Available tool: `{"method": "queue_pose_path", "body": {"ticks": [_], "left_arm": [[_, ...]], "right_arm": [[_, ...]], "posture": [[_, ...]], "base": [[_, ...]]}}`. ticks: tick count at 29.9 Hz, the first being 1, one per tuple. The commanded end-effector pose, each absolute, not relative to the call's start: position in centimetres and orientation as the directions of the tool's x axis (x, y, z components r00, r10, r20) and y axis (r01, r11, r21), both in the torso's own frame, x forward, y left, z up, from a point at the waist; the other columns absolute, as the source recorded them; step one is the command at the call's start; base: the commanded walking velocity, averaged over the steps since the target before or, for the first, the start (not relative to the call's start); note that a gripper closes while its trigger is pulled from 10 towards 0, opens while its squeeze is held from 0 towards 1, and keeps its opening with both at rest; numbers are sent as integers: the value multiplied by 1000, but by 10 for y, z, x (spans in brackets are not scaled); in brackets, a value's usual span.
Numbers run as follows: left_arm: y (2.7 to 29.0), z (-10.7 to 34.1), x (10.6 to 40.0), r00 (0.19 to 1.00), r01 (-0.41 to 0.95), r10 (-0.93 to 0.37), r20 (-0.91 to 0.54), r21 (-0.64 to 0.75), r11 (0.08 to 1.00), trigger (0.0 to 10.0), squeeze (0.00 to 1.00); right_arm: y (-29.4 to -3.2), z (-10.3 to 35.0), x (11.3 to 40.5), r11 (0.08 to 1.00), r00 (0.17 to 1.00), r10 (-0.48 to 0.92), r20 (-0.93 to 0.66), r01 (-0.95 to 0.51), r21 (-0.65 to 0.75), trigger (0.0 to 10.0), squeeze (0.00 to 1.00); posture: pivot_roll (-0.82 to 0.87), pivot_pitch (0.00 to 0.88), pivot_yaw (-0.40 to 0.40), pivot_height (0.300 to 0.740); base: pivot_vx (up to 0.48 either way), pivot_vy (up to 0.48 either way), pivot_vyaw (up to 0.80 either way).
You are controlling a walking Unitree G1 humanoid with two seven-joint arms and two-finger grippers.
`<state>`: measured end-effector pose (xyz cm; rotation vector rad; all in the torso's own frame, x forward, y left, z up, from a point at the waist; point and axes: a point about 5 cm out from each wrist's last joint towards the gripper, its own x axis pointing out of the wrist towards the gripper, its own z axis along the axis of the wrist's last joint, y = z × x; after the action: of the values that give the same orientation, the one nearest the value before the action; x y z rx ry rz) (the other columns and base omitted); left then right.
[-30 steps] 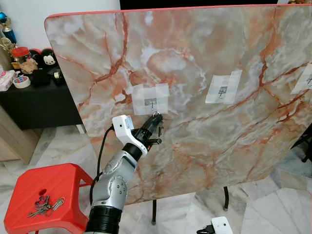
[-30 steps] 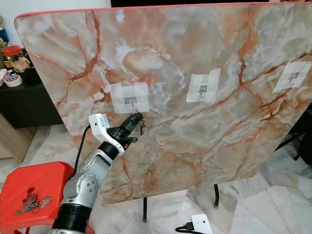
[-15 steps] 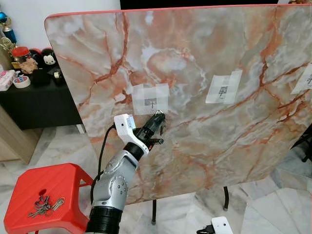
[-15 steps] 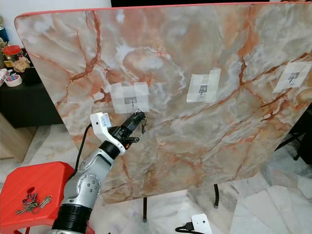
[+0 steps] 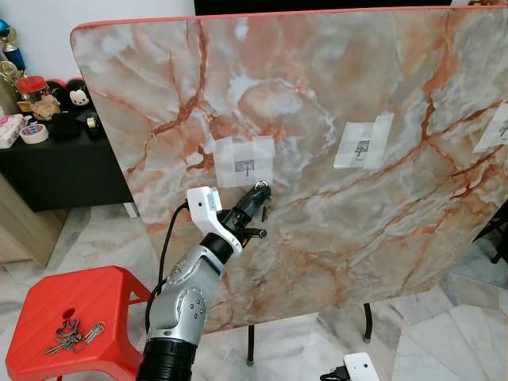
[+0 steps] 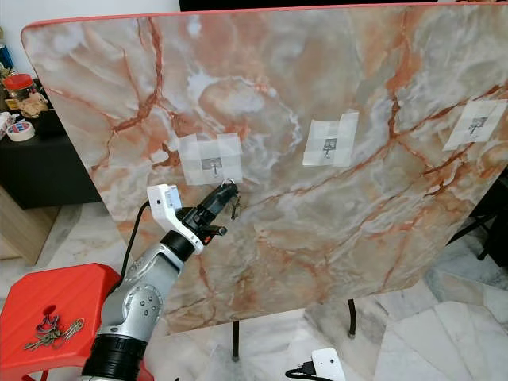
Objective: Hang keys on a hook
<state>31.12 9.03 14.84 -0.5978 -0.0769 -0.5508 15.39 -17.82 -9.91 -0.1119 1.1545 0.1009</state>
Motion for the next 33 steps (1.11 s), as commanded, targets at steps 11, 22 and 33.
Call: {"method": "queue_pose_path", "body": {"ticks": [11,22,33], "left_arm": [[96,156,315,869,493,-426,253,-527,692,10000,0],[96,156,318,877,476,-402,262,-581,660,10000,0],[100,150,319,899,427,-374,229,-651,628,10000,0]], "right_arm": [[-179,-98,156,991,404,20,-914,-126,-34,10000,0],[-179,-99,155,992,404,19,-915,-125,-34,10000,0],[-179,-99,155,992,402,20,-916,-125,-33,10000,0]], "posture": [[63,0,-41,740],[59,0,-40,740],[60,0,-40,740]], "base": [[0,0,0],[0,0,0],[0,0,0]]}}
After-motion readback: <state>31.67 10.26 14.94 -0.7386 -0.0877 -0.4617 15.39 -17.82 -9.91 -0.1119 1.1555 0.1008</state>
